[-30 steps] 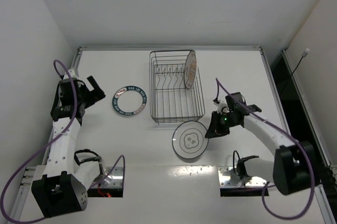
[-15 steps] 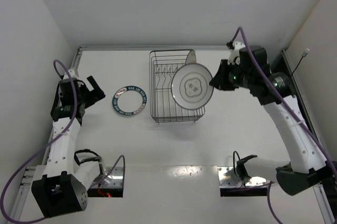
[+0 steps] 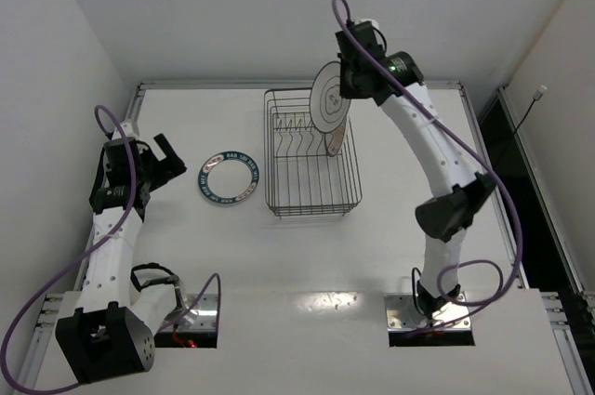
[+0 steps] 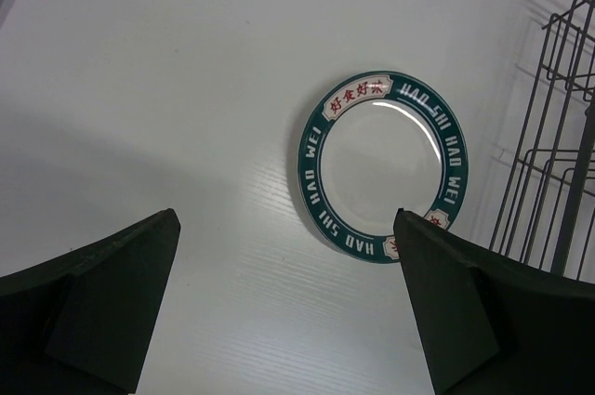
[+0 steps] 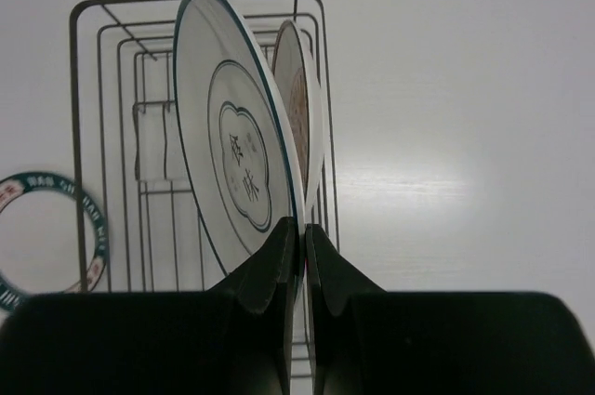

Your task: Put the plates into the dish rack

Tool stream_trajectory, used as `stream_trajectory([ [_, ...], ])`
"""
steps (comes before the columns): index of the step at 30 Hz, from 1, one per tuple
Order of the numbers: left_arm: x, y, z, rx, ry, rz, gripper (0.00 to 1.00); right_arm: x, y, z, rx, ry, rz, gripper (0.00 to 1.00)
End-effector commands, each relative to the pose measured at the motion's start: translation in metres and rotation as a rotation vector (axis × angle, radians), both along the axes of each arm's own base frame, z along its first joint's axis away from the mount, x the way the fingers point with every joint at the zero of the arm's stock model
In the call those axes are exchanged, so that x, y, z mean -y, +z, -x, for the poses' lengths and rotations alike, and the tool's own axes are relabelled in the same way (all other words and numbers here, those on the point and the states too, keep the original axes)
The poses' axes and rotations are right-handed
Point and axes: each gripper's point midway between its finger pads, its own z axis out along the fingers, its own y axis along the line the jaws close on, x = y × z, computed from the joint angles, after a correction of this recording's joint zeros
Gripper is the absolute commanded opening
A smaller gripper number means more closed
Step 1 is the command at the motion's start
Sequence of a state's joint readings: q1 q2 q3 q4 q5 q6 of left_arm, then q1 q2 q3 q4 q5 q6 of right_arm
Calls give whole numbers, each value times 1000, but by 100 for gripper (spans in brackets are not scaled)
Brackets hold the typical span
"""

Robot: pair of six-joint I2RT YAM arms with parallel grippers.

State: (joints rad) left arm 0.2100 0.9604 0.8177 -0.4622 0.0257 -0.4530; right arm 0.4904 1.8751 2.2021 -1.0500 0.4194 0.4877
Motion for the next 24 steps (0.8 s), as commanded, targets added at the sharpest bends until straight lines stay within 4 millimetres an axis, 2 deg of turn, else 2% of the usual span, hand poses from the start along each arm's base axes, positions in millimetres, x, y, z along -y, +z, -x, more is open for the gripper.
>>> stream_trajectory([
  [1, 3, 6, -5, 26, -25, -6, 100, 11, 22, -17, 88, -92, 98, 0],
  [2, 3, 6, -5, 26, -25, -6, 100, 4, 7, -23, 60, -90, 128, 0],
  [4, 3, 6, -5, 26, -25, -6, 100, 9, 1, -29, 60, -117, 172, 0],
  [5, 3, 6, -5, 26, -25, -6, 100, 4, -1, -30, 66, -116, 177, 0],
  [6, 3, 6, -5, 26, -25, -6, 100, 5, -13, -34, 49, -125, 201, 0],
  [7, 3, 6, -5, 26, -25, -6, 100, 9, -12, -34, 57, -145, 216, 0],
  [11, 3, 6, -5, 26, -25, -6, 100, 5, -27, -42, 56, -160, 296, 0],
  [12, 3, 6, -5, 26, -25, -6, 100, 6, -25, -44, 65, -161, 308, 0],
  [14, 3, 6, -5, 26, -25, -6, 100, 4, -40, -51, 47, -157, 342, 0],
  [16, 3, 6, -5, 26, -25, -6, 100, 1, -42, -52, 52, -155, 365, 0],
  [18, 3, 6, -5, 26, -25, -6, 100, -1, -63, -56, 15, -147, 394, 0],
  [19, 3, 6, -5, 26, -25, -6, 100, -3, -67, -59, 18, -148, 391, 0],
  [21, 3, 3, -5, 17, -25, -4, 100, -7, -92, -62, -25, -129, 410, 0],
  [24, 3, 3, -5, 17, -25, -4, 100, -19, -113, -62, -54, -102, 435, 0],
])
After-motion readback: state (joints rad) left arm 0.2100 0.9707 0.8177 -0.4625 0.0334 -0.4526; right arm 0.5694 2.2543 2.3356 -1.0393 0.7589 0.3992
